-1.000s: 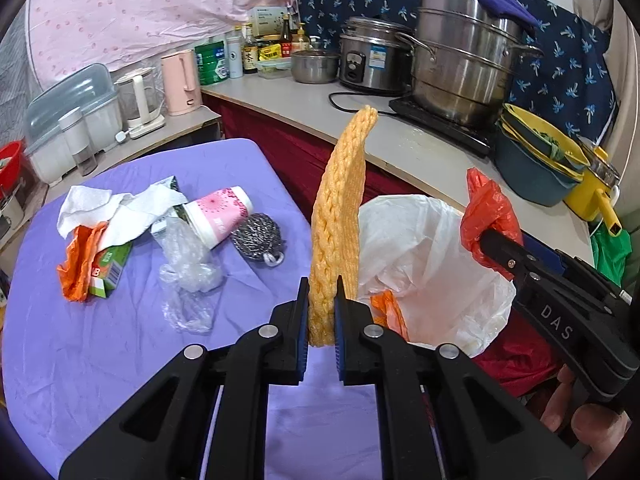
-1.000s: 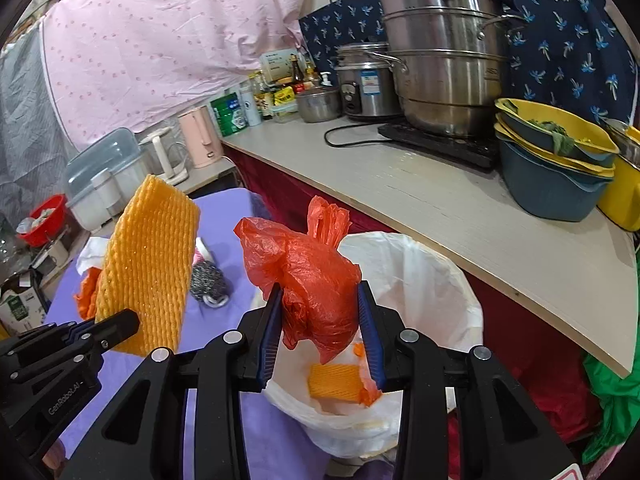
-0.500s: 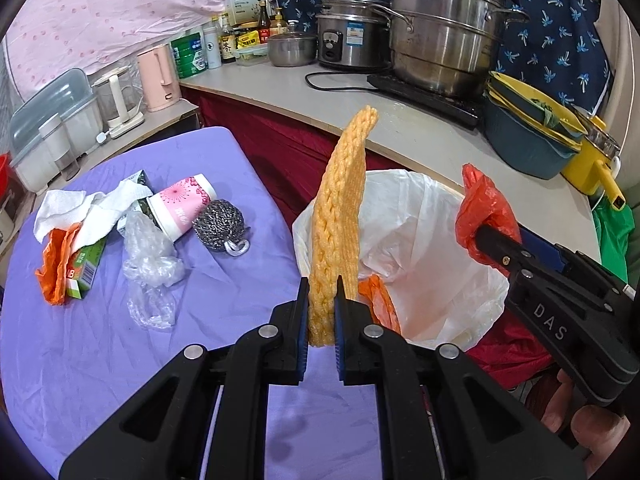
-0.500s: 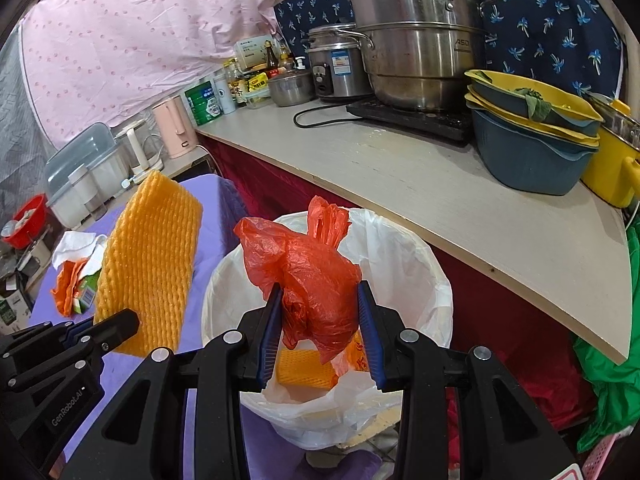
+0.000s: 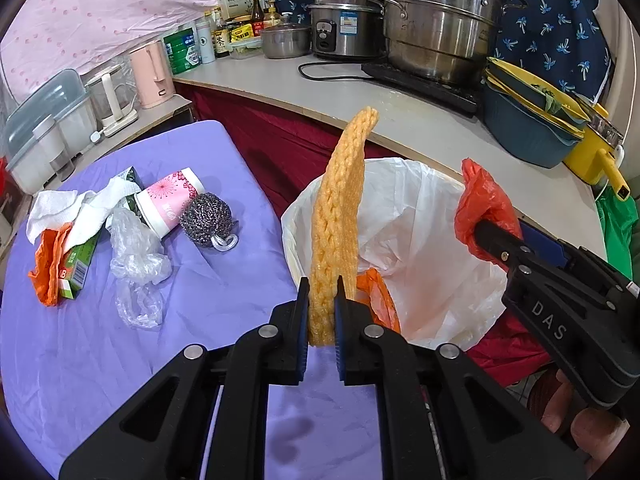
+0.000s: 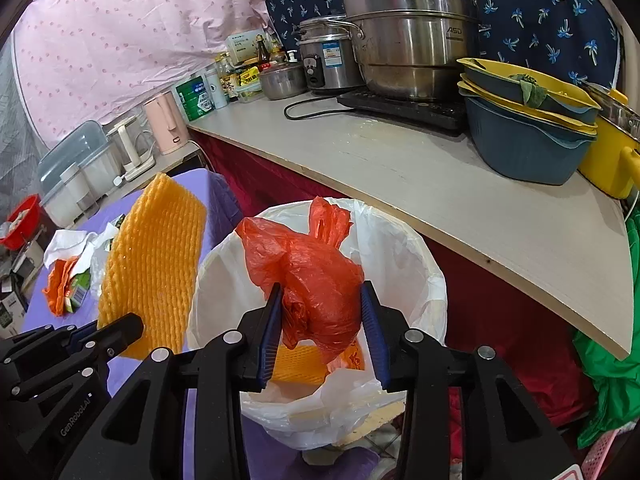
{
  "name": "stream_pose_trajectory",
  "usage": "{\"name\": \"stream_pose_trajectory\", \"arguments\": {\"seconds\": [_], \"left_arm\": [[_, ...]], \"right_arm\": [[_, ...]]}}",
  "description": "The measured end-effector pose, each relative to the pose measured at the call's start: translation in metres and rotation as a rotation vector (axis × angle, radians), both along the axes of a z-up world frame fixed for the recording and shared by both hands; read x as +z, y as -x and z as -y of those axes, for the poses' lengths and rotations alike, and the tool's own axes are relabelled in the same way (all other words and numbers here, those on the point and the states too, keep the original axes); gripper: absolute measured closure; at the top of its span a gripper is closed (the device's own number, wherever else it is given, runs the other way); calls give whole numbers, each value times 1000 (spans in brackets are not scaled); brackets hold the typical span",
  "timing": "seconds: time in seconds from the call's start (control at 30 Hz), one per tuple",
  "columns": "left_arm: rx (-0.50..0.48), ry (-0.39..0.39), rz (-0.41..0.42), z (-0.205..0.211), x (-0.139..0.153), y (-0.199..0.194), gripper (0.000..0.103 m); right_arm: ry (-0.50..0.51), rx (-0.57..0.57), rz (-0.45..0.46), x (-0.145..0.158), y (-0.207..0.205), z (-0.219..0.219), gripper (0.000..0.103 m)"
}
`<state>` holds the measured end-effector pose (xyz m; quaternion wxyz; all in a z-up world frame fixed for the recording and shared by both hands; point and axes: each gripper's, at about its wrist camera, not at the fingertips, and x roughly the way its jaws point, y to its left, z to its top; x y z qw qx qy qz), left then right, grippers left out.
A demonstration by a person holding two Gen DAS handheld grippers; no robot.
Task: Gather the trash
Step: 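Carry both items over the white bin and open both tools to drop them, then move both tools back over the remaining trash on the table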
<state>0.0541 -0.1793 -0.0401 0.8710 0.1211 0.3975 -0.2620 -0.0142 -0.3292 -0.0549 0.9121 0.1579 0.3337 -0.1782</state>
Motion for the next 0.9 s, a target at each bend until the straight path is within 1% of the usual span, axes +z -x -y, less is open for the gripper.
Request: {"name": "stream_pose_trajectory", "arguments": {"seconds": [0.17, 0.23, 0.33, 0.4, 0.47, 0.83, 0.9], "left_arm": [[-6, 5, -1, 3, -1, 1, 91], [-10, 1, 4, 5, -1, 1, 91], [-8, -1, 2, 6, -1, 1, 90], [-4, -1, 5, 5, 0, 0, 82], [1, 2, 8, 4, 1, 0, 80], [19, 13, 2, -4, 3, -3, 79], [28, 20, -1, -9, 4, -5, 77]], "right_arm": [[7, -3, 2, 1, -1, -1, 62], [12, -7, 5, 3, -1, 0, 58], [14, -10, 13, 6, -1, 2, 58], [17, -11, 18, 8, 0, 2, 58], [22, -11, 22, 10, 0, 2, 58], [38, 5, 36, 19, 0, -8, 57], [42, 10, 39, 21, -1, -11, 56]]}}
